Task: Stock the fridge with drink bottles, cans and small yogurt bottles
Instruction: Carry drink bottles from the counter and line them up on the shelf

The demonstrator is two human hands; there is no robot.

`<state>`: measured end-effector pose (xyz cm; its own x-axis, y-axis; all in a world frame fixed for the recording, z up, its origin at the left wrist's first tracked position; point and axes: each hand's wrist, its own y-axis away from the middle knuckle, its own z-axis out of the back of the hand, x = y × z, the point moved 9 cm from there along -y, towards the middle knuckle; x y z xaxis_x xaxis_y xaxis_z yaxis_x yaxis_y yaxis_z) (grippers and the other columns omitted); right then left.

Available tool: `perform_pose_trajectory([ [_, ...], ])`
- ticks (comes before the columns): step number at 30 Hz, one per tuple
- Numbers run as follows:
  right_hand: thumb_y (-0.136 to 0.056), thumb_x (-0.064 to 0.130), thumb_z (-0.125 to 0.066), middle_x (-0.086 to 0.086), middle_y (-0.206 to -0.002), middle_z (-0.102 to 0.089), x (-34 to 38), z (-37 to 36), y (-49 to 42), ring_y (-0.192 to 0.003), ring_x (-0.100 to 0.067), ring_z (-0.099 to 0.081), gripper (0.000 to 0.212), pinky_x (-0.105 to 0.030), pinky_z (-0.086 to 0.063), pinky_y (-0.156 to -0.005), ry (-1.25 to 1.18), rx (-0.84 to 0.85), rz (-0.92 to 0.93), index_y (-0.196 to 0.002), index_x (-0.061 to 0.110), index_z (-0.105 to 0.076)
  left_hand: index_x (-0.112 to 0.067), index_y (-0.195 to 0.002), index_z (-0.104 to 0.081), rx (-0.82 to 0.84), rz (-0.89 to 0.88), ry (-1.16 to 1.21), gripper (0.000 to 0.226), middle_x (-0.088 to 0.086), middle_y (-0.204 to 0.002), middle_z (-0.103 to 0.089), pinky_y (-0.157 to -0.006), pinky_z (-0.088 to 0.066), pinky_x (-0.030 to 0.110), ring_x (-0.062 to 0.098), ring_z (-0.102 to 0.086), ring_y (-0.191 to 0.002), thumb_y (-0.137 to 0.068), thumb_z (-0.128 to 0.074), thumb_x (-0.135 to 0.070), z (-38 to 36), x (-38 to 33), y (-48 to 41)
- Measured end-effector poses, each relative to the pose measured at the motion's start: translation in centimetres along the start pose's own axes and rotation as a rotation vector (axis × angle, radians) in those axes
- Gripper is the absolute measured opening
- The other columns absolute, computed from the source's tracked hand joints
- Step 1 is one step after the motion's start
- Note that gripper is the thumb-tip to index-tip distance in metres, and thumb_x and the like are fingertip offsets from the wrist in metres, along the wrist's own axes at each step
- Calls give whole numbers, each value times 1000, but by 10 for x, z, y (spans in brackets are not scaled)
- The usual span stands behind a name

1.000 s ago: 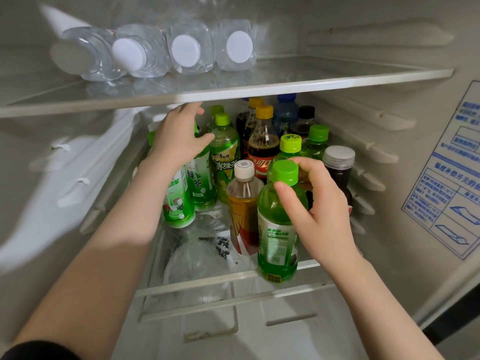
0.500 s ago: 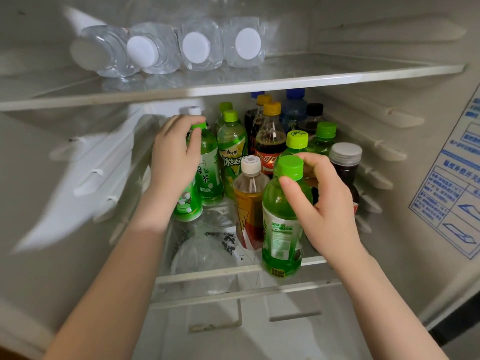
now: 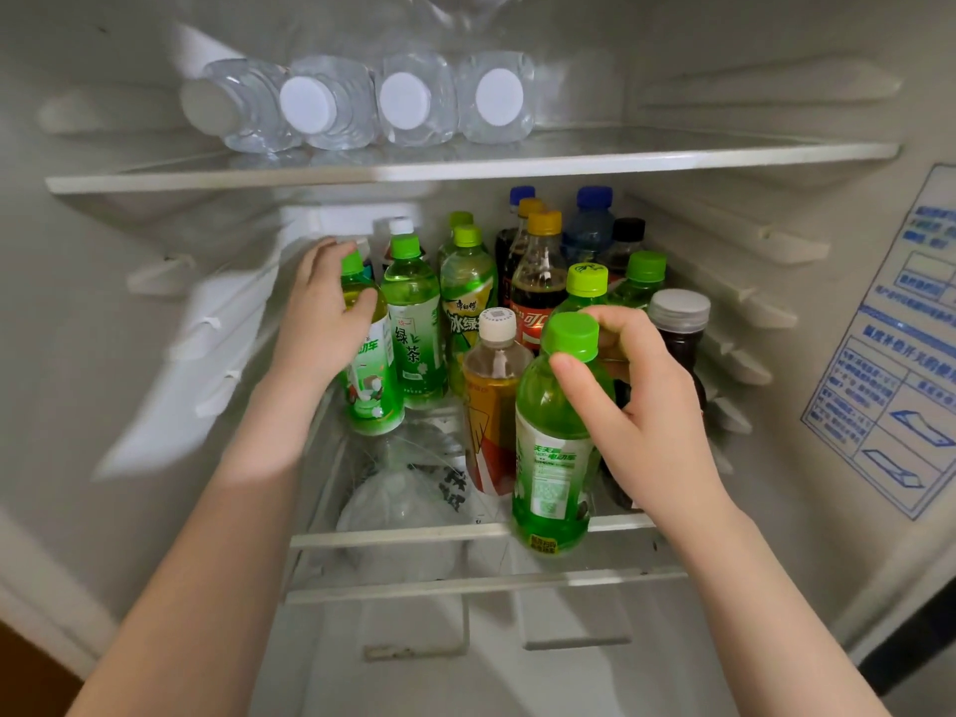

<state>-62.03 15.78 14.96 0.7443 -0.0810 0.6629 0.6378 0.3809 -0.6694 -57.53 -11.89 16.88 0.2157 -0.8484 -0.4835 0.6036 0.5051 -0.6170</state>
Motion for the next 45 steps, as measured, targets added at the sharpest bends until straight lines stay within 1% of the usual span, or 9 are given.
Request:
perform_pose_trajectory([
  [7,-88,41,-57,16,-107,-63,1,1,1,-101,-1,-60,33,-33,-53,-85,-40,74,1,-116,24,-53,-12,-140,-43,-47,22,-33,49,10,-152,-31,-118,-18,39,26,-26,-141,-92,-54,-17,4,4,7],
  [12,-87,36,-58,14,-105,-65,2,-1,-2,-100,-2,-62,32,-33,-54,-86,-85,162,-25,-115,21,-54,-16,-127,-57,-137,-102,72,34,3,-141,-44,-110,-24,25,12,-35,-132,-94,-52,-21,9,-30,29],
  [15,-86,33,-61,13,-103,-65,4,0,-6,-98,-4,-63,30,-33,-53,-86,-92,207,-24,-112,21,-55,-26,-129,-52,114,-197,316,36,-17,-127,-51,-94,-30,0,-21,-41,-111,-95,-42,-32,-17,-64,50],
  [19,-82,37,-61,16,-98,-66,10,4,-5,-95,-2,-63,26,-25,-53,-84,-125,249,-4,-105,27,-56,-35,-132,-46,347,-199,440,35,-32,-122,-43,-98,-33,8,-21,-39,-114,-97,-48,-30,-56,-82,68],
  [21,-81,38,-62,17,-100,-66,12,5,-2,-97,-3,-63,26,-21,-51,-84,-133,269,11,-104,28,-55,-41,-130,-41,385,-165,502,41,-41,-118,-40,-87,-31,-3,-31,-37,-106,-93,-57,-31,-66,-82,69],
  [30,-83,32,-62,14,-104,-65,13,9,15,-103,-9,-62,26,-26,-50,-89,-177,228,30,-107,24,-56,-33,-121,-55,150,-137,532,38,-27,-111,-56,-79,-42,2,-19,-51,-99,-89,-63,-15,-42,-58,67],
  [35,-83,32,-62,21,-105,-64,14,8,13,-103,-3,-61,28,-22,-50,-88,-135,175,37,-111,29,-59,-27,-127,-56,30,-100,319,37,-19,-111,-58,-74,-45,8,-20,-51,-90,-90,-61,-21,-9,-30,66],
  [41,-84,42,-63,13,-98,-65,15,1,-7,-89,-2,-61,34,-22,-51,-77,99,-55,45,-110,20,-62,-23,-122,-58,-66,32,196,33,-1,-110,-65,-86,-51,48,21,-61,-100,-90,-63,-19,22,17,63],
  [45,-83,42,-65,12,-92,-63,16,-20,-18,-84,-6,-61,37,-24,-50,-73,144,-122,30,-110,16,-62,-22,-122,-56,-53,32,149,34,-4,-106,-62,-85,-50,39,17,-61,-95,-89,-64,-21,24,18,63],
])
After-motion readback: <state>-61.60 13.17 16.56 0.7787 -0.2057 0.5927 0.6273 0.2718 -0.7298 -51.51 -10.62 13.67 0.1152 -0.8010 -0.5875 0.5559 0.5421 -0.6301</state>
